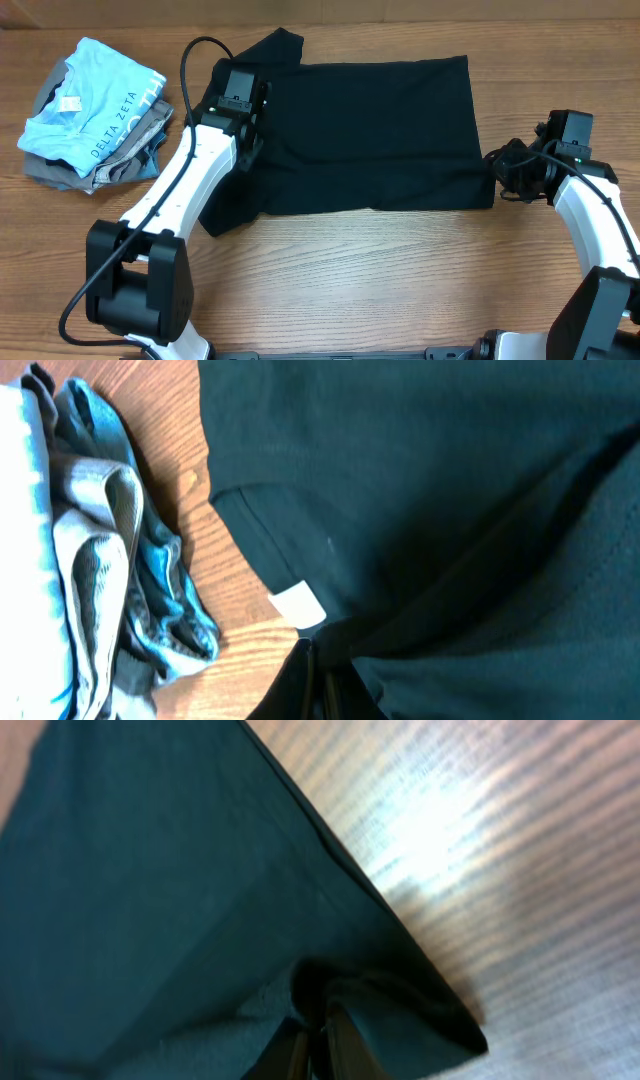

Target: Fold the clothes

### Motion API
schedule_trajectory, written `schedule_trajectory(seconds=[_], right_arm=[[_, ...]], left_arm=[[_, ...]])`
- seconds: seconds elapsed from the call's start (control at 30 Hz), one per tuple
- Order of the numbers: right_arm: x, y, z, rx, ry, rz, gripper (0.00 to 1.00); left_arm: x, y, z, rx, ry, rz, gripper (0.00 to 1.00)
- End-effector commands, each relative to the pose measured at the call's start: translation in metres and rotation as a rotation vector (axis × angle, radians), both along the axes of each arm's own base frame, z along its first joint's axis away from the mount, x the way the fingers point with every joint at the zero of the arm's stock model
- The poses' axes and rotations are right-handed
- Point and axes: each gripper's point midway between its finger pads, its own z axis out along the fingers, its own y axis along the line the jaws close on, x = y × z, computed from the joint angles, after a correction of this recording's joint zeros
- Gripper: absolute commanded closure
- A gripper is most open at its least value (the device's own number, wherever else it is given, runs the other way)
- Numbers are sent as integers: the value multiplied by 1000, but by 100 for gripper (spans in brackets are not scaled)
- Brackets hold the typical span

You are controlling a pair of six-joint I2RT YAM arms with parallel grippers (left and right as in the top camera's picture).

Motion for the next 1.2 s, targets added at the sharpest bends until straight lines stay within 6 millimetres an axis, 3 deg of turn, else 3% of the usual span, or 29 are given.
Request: schedule_trajectory(seconds=[0.0,0.03,0.07,0.1,0.13,0.17,0.23,0.33,0.47,0.57,0.73,0.97,1.07,1.17], right_arm=[[15,-3,12,-10,-55,-3,92],[17,-3,13,-13,-66,-3,83],[20,-4,15,-20,-81,3,64],[22,-4,17,-29,-93,13,47],[24,-5,18,-40,-104,27,36],[24,-8,18,-48,-107,33,27],[18,-13,15,-47,-86,25,25],[2,-21,8,-28,-22,-8,23],[-22,-22,-1,45,72,-35,23],[-35,-18,-5,72,124,-36,23],[-52,-11,-10,92,196,-24,23],[-64,-10,-13,91,249,-19,23],[-64,-10,-13,87,248,-20,23],[-63,-10,-13,87,247,-20,22]], left_arm=[[12,6,0,34,-29,6,87],[16,7,2,34,-50,20,84],[18,9,4,39,-71,42,78],[20,13,7,50,-94,71,58],[21,20,11,74,-117,115,39],[19,33,18,115,-153,195,32],[11,51,28,158,-185,308,25],[-11,60,33,123,-107,371,23],[-54,41,27,-174,110,477,18],[-73,28,16,-393,250,525,18],[-90,16,-4,-605,379,470,18],[-93,20,-29,-648,374,488,18],[-91,11,-37,-701,371,475,24],[-97,11,-46,-701,381,478,40]])
